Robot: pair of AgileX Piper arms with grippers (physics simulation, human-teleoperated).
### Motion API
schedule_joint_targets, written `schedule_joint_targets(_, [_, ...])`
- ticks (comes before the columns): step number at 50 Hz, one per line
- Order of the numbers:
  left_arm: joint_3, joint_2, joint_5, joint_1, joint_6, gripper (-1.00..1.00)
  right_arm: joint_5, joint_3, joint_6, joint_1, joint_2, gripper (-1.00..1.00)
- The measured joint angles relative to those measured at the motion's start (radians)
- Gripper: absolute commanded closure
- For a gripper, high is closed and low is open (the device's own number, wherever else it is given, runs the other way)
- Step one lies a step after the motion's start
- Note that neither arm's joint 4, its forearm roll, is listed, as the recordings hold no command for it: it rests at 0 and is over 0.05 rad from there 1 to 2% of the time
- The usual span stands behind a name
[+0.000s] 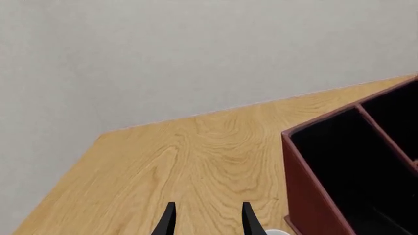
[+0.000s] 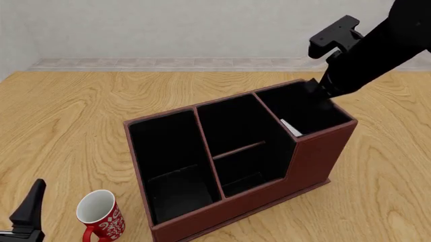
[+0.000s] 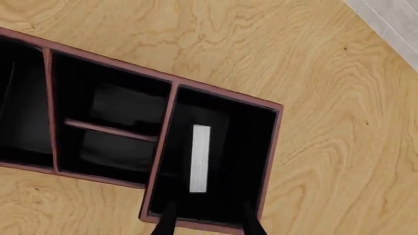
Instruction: Pick up the book and place it in the right compartment of the caddy.
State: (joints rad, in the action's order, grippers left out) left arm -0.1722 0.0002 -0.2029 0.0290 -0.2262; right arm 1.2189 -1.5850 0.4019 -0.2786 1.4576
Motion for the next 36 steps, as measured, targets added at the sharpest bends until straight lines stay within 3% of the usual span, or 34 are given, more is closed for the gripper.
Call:
schedule_joint_targets(18, [-0.015, 0.0, -0.006, -0.012, 0.002, -1.0, 0.001, 0.07, 0.04, -0.043, -0.158, -1.0])
schedule_joint_targets(36, [-0.023, 0.0, -0.005, -0.013, 0.002, -1.0, 0.001, 0.104, 0.034, -0.088, -0.356, -1.0])
